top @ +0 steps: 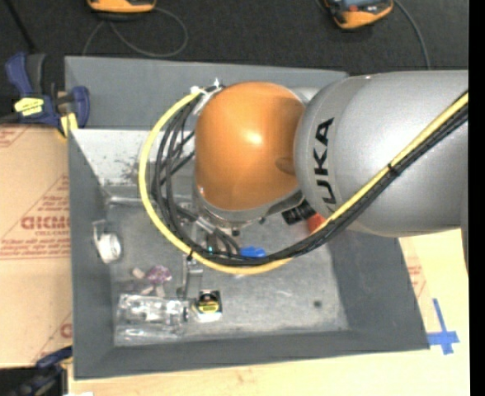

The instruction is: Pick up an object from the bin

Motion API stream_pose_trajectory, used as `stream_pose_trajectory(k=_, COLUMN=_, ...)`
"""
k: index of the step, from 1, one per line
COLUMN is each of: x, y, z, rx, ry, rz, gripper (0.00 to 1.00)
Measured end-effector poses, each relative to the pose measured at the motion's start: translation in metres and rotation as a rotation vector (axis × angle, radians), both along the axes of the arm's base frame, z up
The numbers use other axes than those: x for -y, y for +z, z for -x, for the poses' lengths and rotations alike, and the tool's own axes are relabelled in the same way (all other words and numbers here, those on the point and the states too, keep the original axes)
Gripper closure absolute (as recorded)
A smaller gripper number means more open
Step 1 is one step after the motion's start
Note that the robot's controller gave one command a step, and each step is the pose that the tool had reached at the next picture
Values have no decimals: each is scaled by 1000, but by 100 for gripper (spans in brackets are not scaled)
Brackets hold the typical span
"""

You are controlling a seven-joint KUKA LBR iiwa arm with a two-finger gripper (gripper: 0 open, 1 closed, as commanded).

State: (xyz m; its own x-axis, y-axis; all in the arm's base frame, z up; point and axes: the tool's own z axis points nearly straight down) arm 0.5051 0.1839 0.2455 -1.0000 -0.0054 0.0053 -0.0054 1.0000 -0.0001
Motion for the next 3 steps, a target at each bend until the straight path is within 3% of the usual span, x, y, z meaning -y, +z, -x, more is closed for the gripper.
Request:
stream_pose_trajectory(k=1, x=-32, y=-173, z=25, rx=30, ry=184, rz=-7, gripper=0)
stream_pose_trajectory(k=2, x=8, y=-145, z=21, rx=10, ry=-23, rz=-1, gripper=0)
stream_pose_trajectory(k=3, x=12, y=-137, z=25, rx=9, ry=-138, rz=-2, gripper=0)
